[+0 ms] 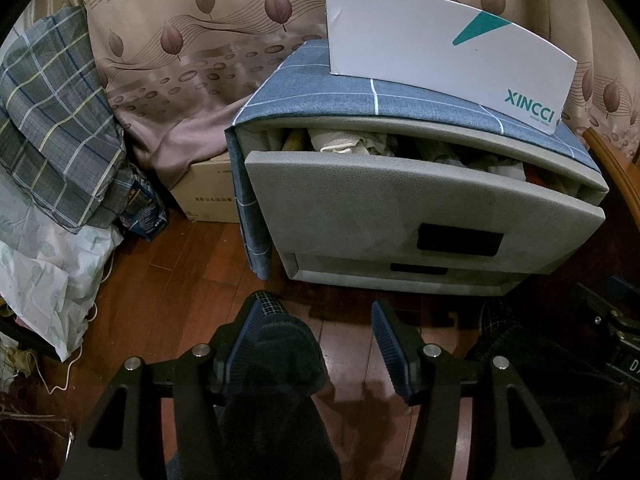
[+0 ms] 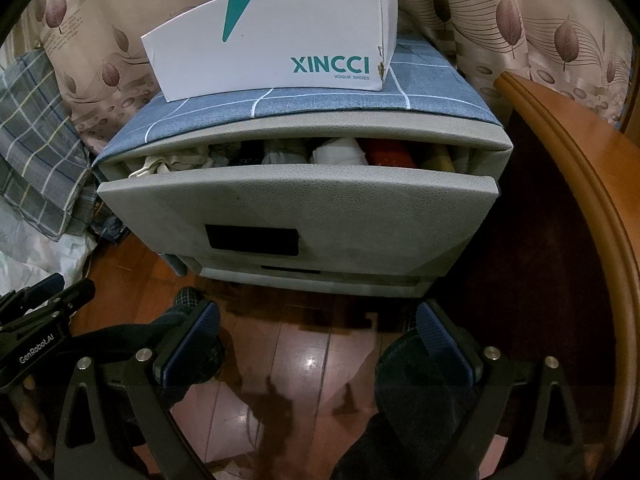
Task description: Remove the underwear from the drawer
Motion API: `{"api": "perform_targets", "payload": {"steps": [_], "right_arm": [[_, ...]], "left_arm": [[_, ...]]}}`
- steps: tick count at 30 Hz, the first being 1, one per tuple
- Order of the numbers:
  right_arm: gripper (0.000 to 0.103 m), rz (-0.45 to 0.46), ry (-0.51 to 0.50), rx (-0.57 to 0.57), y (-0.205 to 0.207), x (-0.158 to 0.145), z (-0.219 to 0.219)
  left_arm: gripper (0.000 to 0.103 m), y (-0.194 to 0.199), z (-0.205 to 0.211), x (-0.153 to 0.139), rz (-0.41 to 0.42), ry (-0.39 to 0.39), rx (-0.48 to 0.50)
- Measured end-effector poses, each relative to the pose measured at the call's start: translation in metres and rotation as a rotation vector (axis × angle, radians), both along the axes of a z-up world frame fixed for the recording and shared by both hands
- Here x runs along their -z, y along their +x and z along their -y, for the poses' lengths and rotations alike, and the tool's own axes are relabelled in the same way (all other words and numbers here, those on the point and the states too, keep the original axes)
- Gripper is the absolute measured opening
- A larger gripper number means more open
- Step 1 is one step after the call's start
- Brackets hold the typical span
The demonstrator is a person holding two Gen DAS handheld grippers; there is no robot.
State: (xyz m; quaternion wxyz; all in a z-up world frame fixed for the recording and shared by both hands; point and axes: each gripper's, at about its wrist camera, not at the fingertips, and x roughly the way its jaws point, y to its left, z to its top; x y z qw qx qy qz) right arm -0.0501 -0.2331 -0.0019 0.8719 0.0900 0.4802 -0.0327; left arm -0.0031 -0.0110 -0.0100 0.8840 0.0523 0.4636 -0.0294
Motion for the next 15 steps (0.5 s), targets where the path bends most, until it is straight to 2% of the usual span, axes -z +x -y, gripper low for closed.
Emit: {"api": "perform_targets", "payload": {"steps": [15], "right_arm": [[0.097,0.016,-0.027,0.004,-0.0024,-0.0038,0.0002]], "left_arm": [[0.058,0.0012,0.0019,0.0000,0.007,-0.003,0.000]]}}
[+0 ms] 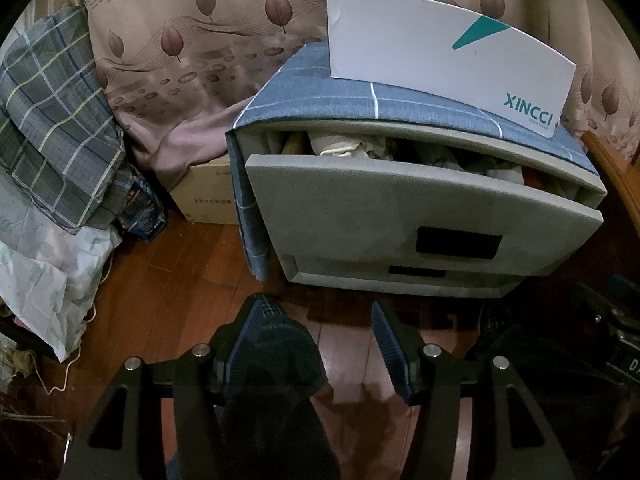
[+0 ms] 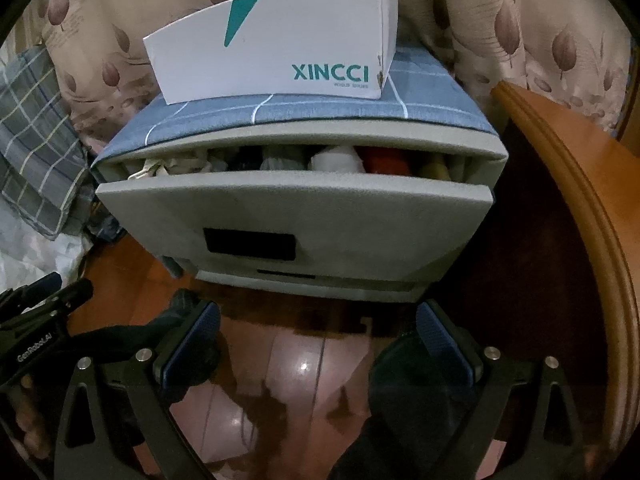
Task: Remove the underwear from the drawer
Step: 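Pull the drawer open with both grippers hooked on its front edge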
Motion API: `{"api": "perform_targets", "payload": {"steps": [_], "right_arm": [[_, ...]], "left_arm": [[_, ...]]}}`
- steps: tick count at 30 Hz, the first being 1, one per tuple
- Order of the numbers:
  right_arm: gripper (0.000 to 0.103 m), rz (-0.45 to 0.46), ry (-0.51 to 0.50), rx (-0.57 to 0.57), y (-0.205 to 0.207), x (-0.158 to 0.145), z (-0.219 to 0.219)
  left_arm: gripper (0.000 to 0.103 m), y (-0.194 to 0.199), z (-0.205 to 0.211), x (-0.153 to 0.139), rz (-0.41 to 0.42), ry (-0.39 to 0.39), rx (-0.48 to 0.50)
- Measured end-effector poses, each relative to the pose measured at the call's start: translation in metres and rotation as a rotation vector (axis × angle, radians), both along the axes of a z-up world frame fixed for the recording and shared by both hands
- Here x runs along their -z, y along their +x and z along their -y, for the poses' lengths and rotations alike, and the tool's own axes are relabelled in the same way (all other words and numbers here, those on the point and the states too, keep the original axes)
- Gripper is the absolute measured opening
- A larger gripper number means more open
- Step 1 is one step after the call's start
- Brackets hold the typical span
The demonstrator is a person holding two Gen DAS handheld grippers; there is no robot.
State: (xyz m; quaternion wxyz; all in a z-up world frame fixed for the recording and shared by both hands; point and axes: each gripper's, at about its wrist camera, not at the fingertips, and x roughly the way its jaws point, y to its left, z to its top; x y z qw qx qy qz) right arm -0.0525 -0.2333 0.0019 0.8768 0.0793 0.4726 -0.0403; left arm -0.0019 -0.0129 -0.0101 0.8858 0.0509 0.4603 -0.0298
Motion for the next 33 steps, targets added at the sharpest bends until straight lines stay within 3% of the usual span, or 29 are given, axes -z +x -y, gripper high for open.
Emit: {"api": "perform_targets", "payload": {"steps": [13,22,33], "right_arm": [[0.097,0.016,-0.028,0.009,0.028,-0.005,-0.001],[0.097,0.042,-0.051,0.029,0.079,-0.018,0.008],[0.097,-0.022,-0.067,0.045,0.119,0.006,0.014]], "left_arm": [[0.058,0.011,-0.005,-0.020,0.058,-0.038,0.028],[0.058,0.059,0.002,-0.031,0.082,-0.052,0.071],[0.058,0.122,0.025,-0.025,0.084,-0.029,0.092]]}}
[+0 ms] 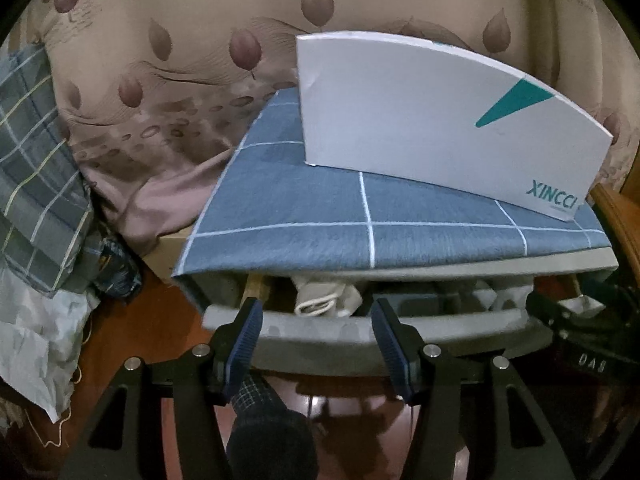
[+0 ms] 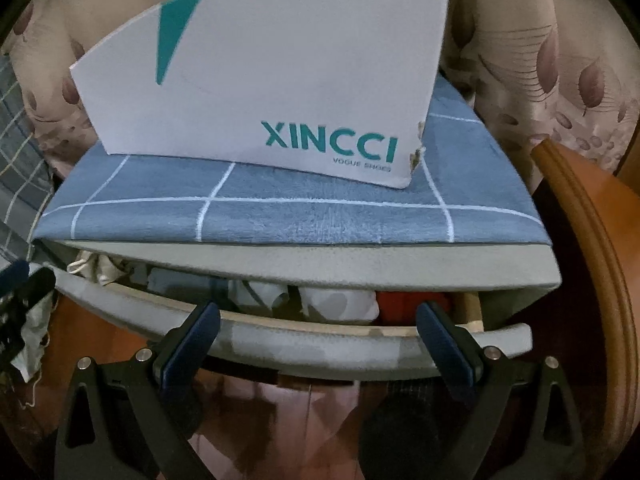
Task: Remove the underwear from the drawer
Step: 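Pull the drawer open with both grippers hooked on its front edge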
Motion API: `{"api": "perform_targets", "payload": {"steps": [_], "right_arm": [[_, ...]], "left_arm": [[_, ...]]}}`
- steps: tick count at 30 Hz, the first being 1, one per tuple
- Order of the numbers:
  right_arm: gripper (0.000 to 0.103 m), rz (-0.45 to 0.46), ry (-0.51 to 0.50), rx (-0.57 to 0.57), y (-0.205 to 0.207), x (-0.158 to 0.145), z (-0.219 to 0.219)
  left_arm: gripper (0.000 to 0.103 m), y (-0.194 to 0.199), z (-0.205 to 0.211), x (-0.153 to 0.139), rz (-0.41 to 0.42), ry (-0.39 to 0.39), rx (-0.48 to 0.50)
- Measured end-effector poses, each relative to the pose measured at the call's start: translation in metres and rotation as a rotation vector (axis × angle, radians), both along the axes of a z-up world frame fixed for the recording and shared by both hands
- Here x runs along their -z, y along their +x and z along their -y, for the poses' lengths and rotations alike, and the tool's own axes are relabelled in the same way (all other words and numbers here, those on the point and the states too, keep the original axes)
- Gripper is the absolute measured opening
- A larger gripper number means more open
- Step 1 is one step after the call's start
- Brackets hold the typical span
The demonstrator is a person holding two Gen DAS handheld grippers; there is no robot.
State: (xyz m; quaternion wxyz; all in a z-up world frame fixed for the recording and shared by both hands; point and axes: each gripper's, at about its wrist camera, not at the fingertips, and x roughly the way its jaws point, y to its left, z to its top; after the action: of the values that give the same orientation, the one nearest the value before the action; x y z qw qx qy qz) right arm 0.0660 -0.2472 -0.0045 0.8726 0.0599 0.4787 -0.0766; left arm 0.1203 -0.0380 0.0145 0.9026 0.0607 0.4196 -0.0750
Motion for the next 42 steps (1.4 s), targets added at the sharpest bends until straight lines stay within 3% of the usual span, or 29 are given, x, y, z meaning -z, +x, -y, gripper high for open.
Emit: {"api": "perform_targets", "payload": {"steps": [14,22,28,42], "right_arm": [[0.099,-0.014,0.046,0.008,0.021,0.019,0.004],[0.100,-0.039,0.054,0.006,0.025,0.025,-0.002],[0.100,-0.089,0.071,0.006,0.025,0.027,0.011],[0.100,-0.171,0.094,0.007,-0.025,0.029,-0.002]], "left_arm": [[0.058,0.039,0.009,0.038,-0.096,0.033,-0.021],[0.058,0.041,0.009,0.043,-0.100,0.039,-0.021],[0.058,0.034,0.008,0.044,-0.121,0.045,-0.018],[0.058,-0.019,-0.004,0.045,-0.225,0.071,-0.010]]}}
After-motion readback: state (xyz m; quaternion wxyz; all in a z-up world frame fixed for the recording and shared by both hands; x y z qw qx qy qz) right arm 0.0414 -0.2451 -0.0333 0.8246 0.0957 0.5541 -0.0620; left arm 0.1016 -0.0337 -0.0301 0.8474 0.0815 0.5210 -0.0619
